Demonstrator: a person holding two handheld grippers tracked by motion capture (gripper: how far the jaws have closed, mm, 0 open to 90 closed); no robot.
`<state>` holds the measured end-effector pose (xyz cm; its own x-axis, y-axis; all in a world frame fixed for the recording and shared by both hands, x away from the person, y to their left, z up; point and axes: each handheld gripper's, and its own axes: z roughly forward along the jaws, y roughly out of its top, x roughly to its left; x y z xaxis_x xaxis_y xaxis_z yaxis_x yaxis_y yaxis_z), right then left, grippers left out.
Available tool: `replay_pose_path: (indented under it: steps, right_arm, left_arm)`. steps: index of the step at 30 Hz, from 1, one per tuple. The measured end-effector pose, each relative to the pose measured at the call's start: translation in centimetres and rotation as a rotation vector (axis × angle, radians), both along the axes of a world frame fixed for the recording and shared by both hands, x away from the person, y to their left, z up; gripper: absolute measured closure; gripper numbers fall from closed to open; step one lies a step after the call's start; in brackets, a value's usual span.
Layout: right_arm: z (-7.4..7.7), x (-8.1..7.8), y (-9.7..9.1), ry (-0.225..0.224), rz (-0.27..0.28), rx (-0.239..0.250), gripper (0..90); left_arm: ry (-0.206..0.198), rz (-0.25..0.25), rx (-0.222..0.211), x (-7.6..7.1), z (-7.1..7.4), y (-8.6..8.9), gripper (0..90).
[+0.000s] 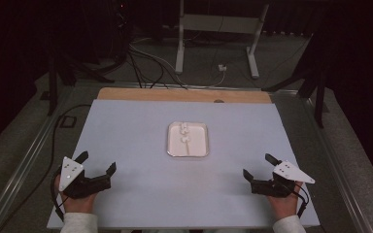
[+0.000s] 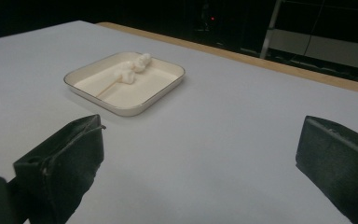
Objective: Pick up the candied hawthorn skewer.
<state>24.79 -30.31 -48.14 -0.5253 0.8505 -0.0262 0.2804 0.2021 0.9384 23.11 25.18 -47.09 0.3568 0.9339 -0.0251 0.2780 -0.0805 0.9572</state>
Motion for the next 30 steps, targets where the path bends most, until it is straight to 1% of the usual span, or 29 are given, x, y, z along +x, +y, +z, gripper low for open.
replay_pose_path:
  steps: [3, 5, 6, 7, 8, 11, 14, 15, 16, 18, 19, 20, 21, 22, 23, 24, 25, 26, 28, 30]
  right_arm:
    - [0.0, 0.0, -0.1, -0.002, -0.002, -0.001, 0.7]
    - [-0.1, 0.1, -0.3, 0.008, -0.014, 0.017, 0.7]
    - [0.0, 0.1, -0.4, 0.012, -0.014, 0.029, 0.7]
    - [0.0, 0.1, -0.4, 0.011, -0.019, 0.038, 0.7]
    - [0.1, 0.0, -0.4, 0.007, -0.024, 0.045, 0.7]
    - [0.2, 0.0, -0.4, 0.004, -0.025, 0.047, 0.7]
    - [0.2, 0.0, -0.5, -0.007, -0.014, 0.047, 0.7]
    - [0.2, 0.0, -0.5, -0.007, -0.014, 0.047, 0.7]
    - [0.2, 0.0, -0.6, -0.018, -0.002, 0.051, 0.7]
    - [0.2, 0.0, -0.7, -0.025, 0.004, 0.053, 0.7]
    - [0.2, 0.0, -0.8, -0.036, 0.017, 0.057, 0.7]
    - [0.2, 0.0, -0.8, -0.039, 0.019, 0.059, 0.7]
    - [0.2, 0.0, -0.8, -0.039, 0.019, 0.059, 0.7]
    - [0.3, 0.0, -0.8, -0.026, 0.026, 0.062, 0.7]
    - [0.3, 0.0, -0.8, -0.026, 0.026, 0.062, 0.7]
    - [0.3, 0.1, -0.8, 0.016, 0.017, 0.069, 0.7]
    - [0.3, 0.1, -0.8, 0.016, 0.017, 0.069, 0.7]
    - [0.5, 0.1, -0.9, 0.055, 0.019, 0.091, 0.8]
    - [0.5, 0.0, -0.9, 0.056, 0.020, 0.093, 0.7]
    - [0.7, -0.2, -0.7, 0.040, 0.013, 0.078, 0.7]
  left_arm:
    - [-0.001, -0.006, -0.010, 0.0, 0.0, 0.0, 0.8]
    - [-0.014, 0.004, -0.016, -0.2, 0.2, 0.1, 0.8]
    - [-0.034, 0.019, -0.030, -0.5, 0.3, 0.3, 0.8]
    - [-0.034, 0.019, -0.030, -0.5, 0.3, 0.3, 0.9]
    - [-0.051, 0.018, -0.041, -0.6, 0.3, 0.4, 0.8]
    - [-0.055, 0.015, -0.059, -0.7, 0.5, 0.5, 0.8]
    - [-0.044, 0.007, -0.075, -0.7, 0.9, 0.5, 0.9]
    - [-0.032, 0.006, -0.074, -0.7, 1.1, 0.5, 0.9]
    - [-0.031, 0.003, -0.074, -0.6, 1.3, 0.4, 1.7]
    - [-0.035, -0.006, -0.081, -0.5, 1.6, 0.1, 1.7]
    - [-0.041, -0.013, -0.081, -0.3, 1.8, -0.2, 1.7]
    - [-0.038, -0.024, -0.079, 0.0, 2.1, -0.5, 1.7]
    - [-0.038, -0.024, -0.079, 0.0, 2.1, -0.5, 1.7]
    - [-0.034, -0.027, -0.082, 0.2, 2.2, -0.7, 1.7]
    - [-0.034, -0.026, -0.081, 0.4, 2.3, -0.8, 1.7]
    - [-0.038, -0.023, -0.082, 0.5, 2.4, -1.0, 1.7]
    - [-0.039, -0.024, -0.082, 0.7, 2.5, -1.2, 1.7]
    - [-0.038, -0.026, -0.079, 0.9, 2.7, -1.4, 1.6]
    - [-0.040, -0.027, -0.067, 1.1, 2.8, -1.8, 1.6]
    - [-0.035, -0.038, -0.061, 1.5, 2.8, -2.4, 1.1]
